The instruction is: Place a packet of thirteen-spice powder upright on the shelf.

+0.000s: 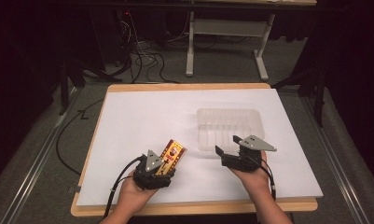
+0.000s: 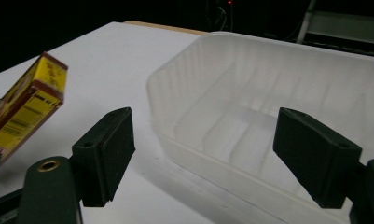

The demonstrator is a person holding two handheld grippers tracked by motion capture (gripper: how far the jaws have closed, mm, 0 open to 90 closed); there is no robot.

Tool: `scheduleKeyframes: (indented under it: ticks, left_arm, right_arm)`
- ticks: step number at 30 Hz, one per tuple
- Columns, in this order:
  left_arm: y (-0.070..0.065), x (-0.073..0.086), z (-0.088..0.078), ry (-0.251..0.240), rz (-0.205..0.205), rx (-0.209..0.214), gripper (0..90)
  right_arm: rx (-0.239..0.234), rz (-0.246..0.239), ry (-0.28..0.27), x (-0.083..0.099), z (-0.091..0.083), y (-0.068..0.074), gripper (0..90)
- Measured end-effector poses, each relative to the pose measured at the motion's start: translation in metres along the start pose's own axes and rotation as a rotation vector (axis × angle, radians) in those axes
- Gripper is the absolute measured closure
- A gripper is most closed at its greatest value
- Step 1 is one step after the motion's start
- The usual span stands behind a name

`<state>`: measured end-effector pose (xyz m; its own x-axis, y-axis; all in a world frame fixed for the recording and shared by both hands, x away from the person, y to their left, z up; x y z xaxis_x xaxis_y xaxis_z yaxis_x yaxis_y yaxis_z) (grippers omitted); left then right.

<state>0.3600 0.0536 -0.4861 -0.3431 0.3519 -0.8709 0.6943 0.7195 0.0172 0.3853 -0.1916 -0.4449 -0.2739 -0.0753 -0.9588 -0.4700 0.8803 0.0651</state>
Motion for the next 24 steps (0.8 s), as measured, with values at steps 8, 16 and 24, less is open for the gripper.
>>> scheduleKeyframes:
  ticks: [8, 16, 24]
  left_arm:
    - [-0.019, -0.004, 0.011, -0.021, 0.023, 0.008, 32.5]
    - [-0.051, -0.014, 0.021, -0.064, 0.014, 0.050, 32.6]
    - [-0.070, -0.017, 0.024, -0.072, 0.027, 0.098, 32.5]
  right_arm:
    - [-0.125, 0.049, 0.001, 0.003, 0.000, 0.031, 21.0]
    - [-0.171, 0.079, -0.010, 0.001, -0.003, 0.042, 20.7]
    - [-0.212, 0.105, -0.001, 0.002, -0.001, 0.050, 22.3]
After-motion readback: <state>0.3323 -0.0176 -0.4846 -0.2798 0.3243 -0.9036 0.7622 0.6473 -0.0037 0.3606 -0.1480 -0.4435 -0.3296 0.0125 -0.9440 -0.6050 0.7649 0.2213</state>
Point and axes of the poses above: each handheld gripper's, and its own axes: z roughly forward along the jaws, x roughly out of its underside, y roughly to its left, the point moved 7 cm from there along z, roughly forward along the jaws, and after that the axes turned 9 degrees about -y, right-handed, at the moved point
